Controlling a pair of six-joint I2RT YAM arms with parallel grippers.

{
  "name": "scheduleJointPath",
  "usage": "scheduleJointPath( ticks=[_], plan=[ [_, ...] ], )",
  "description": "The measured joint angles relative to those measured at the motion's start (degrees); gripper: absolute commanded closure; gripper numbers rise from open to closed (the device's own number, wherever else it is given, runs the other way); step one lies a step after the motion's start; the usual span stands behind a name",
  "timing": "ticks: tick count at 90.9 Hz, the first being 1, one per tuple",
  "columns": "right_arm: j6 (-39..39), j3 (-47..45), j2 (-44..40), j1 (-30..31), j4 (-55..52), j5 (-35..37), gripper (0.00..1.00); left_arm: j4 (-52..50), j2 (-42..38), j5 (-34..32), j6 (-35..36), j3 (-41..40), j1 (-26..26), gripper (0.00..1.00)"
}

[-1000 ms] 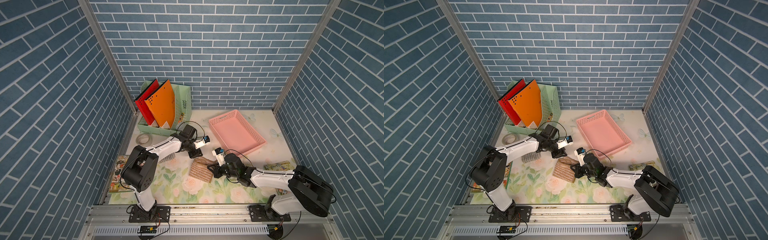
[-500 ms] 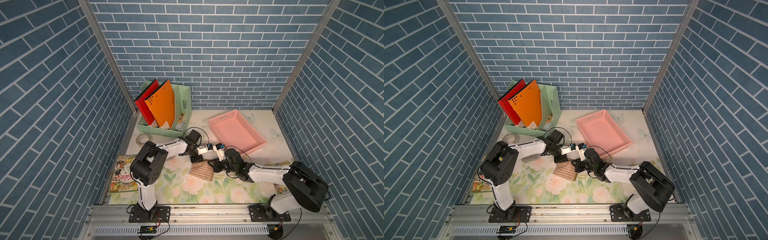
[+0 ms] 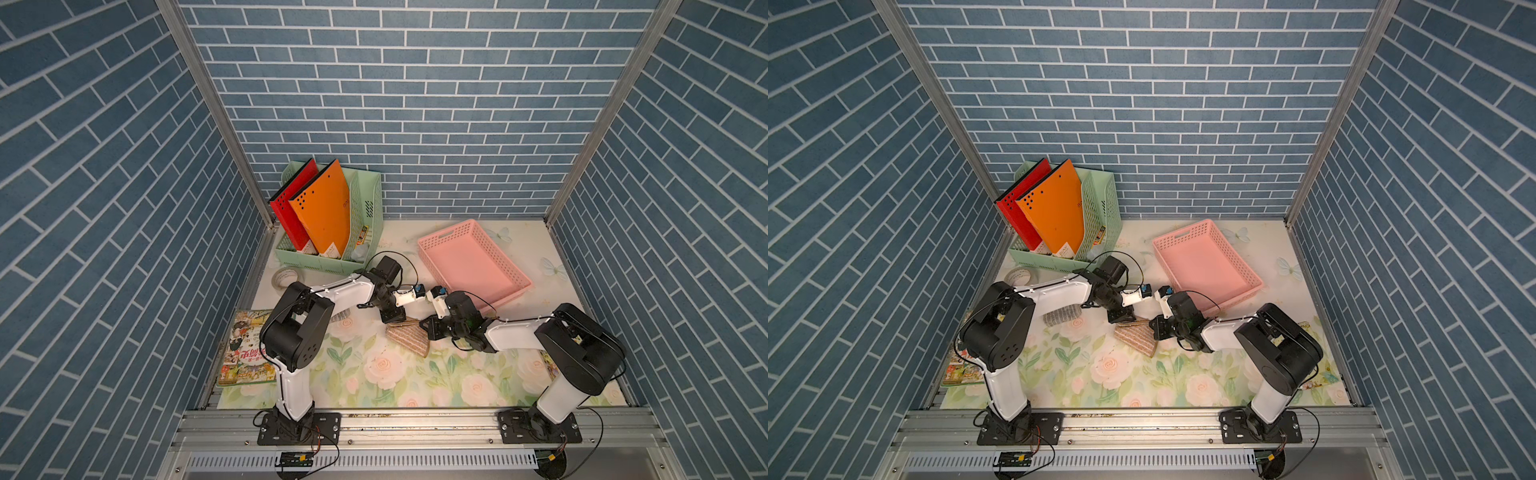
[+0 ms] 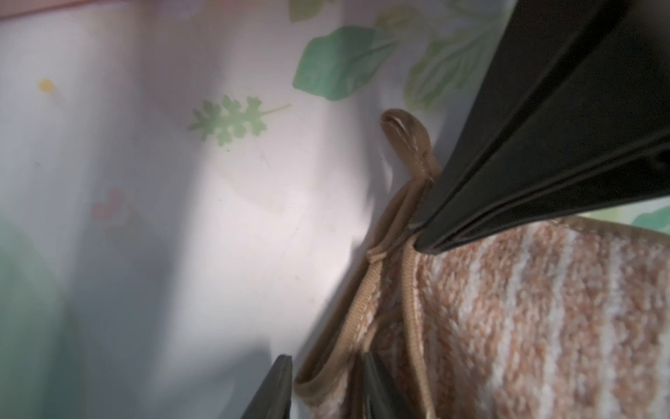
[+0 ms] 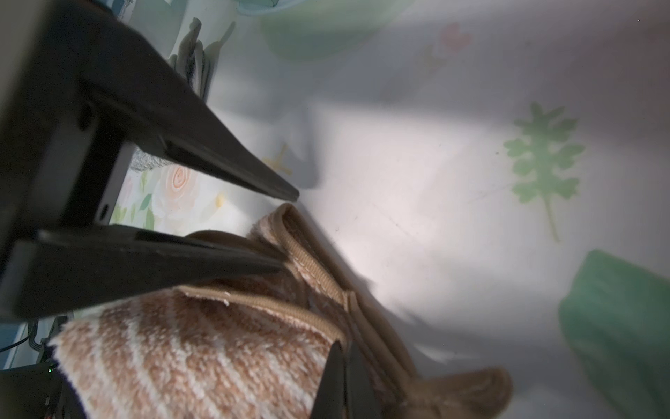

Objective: Fold the square dishcloth
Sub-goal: Fold the cleaning item at the center of the board.

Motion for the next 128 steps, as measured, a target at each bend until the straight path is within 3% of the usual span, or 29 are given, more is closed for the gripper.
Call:
scheduleJointPath(
  ticks=[22, 31, 40, 58, 83, 97, 110, 128],
  plan=[
    [-0.2, 1.0, 1.0, 0.0, -0.9, -0.4, 1.0, -1.9, -9.0, 0.7, -1.9, 7.2, 3.3, 0.48],
    [-0.2, 1.0, 1.0, 0.0, -1.1, -0.6, 1.0, -1.9, -15.2, 3.5, -2.3, 3.7, 2.5, 0.49],
    [-0.2, 1.0, 1.0, 0.0, -1.1, -0.7, 1.0, -1.6, -19.7, 6.0, -2.6, -5.8, 0.0, 0.52],
    [-0.2, 1.1, 1.0, 0.0, -1.4, -1.2, 1.0, -1.4, -17.4, 4.0, -3.3, -18.7, -2.3, 0.56],
    [-0.2, 1.1, 1.0, -0.1, -1.9, -1.5, 1.0, 1.6, -16.8, -1.2, -2.0, -19.2, -2.2, 0.57],
    [-0.2, 1.7, 1.0, -0.1, -2.4, -1.9, 1.0, -3.1, -16.4, 0.5, 1.2, -20.8, -4.3, 0.56],
    [-0.2, 2.3, 1.0, 0.0, -2.9, -2.7, 1.0, -13.8, -16.4, 4.5, 4.9, -16.8, -7.6, 0.54],
    [-0.2, 2.5, 1.0, 0.0, -3.5, -2.8, 1.0, -20.7, -15.7, 6.7, 5.6, 0.4, -7.4, 0.53]
  ],
)
